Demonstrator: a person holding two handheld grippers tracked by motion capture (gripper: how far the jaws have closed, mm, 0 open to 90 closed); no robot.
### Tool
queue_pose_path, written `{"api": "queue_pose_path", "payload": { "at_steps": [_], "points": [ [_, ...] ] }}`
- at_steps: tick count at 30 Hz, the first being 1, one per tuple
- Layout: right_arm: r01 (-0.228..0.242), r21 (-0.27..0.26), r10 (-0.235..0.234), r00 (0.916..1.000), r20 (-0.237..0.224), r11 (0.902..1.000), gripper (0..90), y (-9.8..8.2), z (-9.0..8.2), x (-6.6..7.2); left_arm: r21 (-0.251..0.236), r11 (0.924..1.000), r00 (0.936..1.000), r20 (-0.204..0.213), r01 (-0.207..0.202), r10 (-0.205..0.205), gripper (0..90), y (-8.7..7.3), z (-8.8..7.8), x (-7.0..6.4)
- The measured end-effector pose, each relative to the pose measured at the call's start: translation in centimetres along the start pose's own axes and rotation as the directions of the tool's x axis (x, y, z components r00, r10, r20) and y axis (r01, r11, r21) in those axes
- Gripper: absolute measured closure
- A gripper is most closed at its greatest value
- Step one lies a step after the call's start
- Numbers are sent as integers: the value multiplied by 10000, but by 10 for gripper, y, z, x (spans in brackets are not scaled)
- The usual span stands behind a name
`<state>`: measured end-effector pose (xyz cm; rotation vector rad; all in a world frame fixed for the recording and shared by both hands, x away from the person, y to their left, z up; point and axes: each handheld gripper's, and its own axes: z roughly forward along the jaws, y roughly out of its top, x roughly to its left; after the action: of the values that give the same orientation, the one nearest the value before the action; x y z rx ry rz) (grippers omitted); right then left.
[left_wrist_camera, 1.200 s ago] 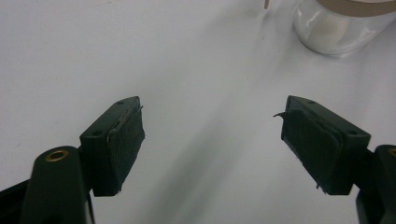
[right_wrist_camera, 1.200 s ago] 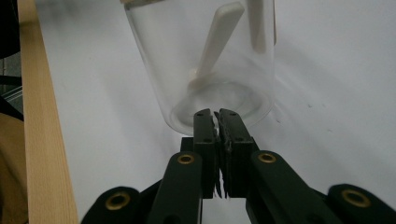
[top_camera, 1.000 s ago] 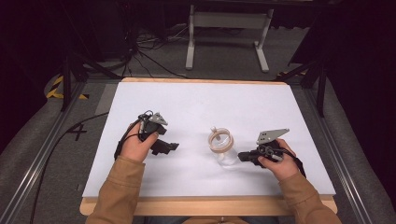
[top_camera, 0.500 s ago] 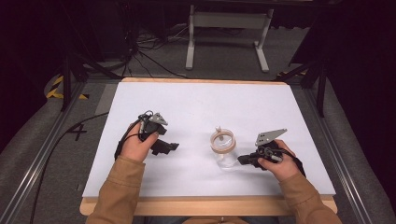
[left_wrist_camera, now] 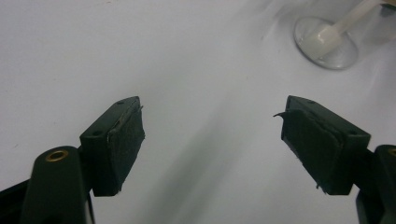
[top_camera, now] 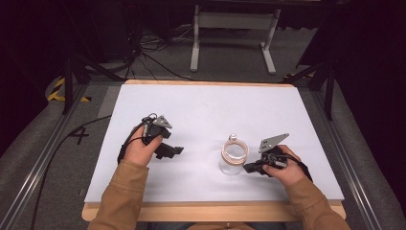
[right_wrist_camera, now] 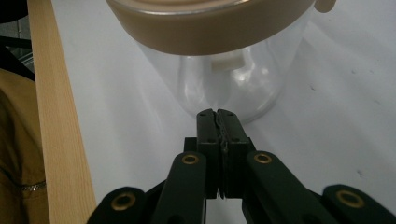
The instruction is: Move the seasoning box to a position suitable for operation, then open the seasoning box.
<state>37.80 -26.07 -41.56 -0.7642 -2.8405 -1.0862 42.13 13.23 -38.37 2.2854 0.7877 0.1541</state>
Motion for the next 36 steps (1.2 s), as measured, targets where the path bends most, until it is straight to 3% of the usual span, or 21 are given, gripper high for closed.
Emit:
{"api": "queue_pose_path", "payload": {
  "at_steps": [9,11,16,20,22,23,25,26,29,32,33,36],
  "points": [
    [-17,-79,18,9999,114,10000,892,0,-2,0,-83,9999,9999,58,85,-84,215,1,-1,0],
    [-9,-171,12,9999,144,9999,892,0,-3,0,-236,9997,9998,164,99,-95,216,2,-2,0],
    [24,-557,1,9990,446,9984,895,-3,-13,0,-1139,9925,9978,553,437,-376,226,10,-3,-4],
    [-44,-865,107,9973,720,9962,897,-6,-21,1,-1608,9859,9975,602,458,-366,218,18,0,-8],
    [-35,-1030,130,9957,915,9947,897,-9,-26,1,-2027,9773,9979,307,623,-572,212,24,1,-11],
    [-39,-1076,144,9952,970,9942,897,-10,-27,1,-2430,9676,9976,66,683,-688,217,26,1,-12],
    [-122,-1211,252,9939,1069,9926,897,-12,-31,2,-2752,9593,9977,-59,635,-678,229,30,-1,-12],
    [-168,-1280,316,9929,1147,9916,896,-14,-33,2,-2793,9587,9982,-106,530,-583,233,31,-3,-11],
    [-233,-1437,427,9901,1339,9893,897,-19,-38,2,-3136,9482,9986,41,513,-527,272,37,-5,-14],
    [-333,-1547,558,9881,1436,9874,896,-22,-42,2,-3158,9484,9996,148,293,-260,303,42,-5,-17],
    [-395,-1642,645,9866,1498,9856,896,-24,-44,2,-3319,9432,9998,134,172,-135,325,44,-3,-19],
    [-487,-1726,775,9834,1641,9838,897,-29,-47,3,-3358,9417,9987,506,200,-31,374,51,0,-24]
  ]
}}
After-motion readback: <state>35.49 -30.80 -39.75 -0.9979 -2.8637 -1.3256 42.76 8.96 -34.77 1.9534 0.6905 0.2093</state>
